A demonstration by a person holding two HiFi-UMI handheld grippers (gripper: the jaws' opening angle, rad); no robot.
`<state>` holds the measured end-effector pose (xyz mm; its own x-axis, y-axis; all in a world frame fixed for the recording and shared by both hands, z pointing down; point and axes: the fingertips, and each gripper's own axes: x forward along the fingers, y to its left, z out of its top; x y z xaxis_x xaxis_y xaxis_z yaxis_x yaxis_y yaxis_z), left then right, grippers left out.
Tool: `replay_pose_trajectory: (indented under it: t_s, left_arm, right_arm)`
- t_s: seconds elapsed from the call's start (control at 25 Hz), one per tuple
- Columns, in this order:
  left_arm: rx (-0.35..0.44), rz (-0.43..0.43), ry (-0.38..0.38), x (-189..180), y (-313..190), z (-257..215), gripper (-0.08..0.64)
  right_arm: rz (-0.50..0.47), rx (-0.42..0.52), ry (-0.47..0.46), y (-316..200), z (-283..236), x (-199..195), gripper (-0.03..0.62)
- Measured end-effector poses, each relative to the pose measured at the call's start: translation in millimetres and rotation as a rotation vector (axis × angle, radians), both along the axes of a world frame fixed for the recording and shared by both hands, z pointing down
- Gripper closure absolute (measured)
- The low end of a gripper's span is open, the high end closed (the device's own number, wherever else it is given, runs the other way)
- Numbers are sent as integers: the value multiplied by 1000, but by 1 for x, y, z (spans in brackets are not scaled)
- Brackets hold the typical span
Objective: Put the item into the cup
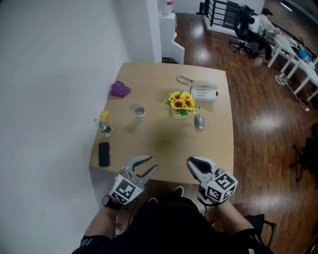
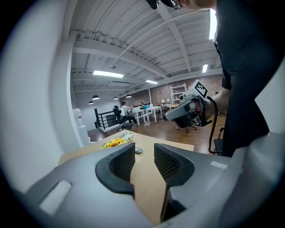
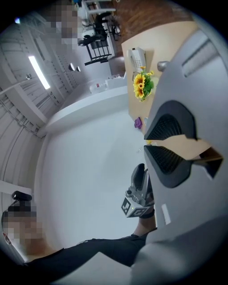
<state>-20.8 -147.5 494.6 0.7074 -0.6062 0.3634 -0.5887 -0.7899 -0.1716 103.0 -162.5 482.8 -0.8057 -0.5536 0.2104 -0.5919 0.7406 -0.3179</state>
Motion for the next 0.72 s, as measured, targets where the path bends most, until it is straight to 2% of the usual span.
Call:
replay_pose_trajectory:
  t_s: [0.12,0.28,0.36,0.4,0.56,0.72]
  left_arm:
    - [4,5,-6,-7,31,-2,426]
    - [20,19,27,-23,81,-10,425]
    - [28,29,15,-34,110,-9,425]
    - [25,36,7,-40,126,-7,425]
    - [-9,63,6,-62,195,2,419]
    - [-24,68,16,-78,238,6,417]
  right_arm:
    - [18,7,2,32,-6,-5,543]
    - [46,33,6,86,-14,-22,546]
    - [77,50,13,114,-17,-32,563]
    - [97,53,15,128,-18,-37,581]
    - [151,63,32,190,-23,-53,583]
    - [170,73,41,237,-28,-63,584]
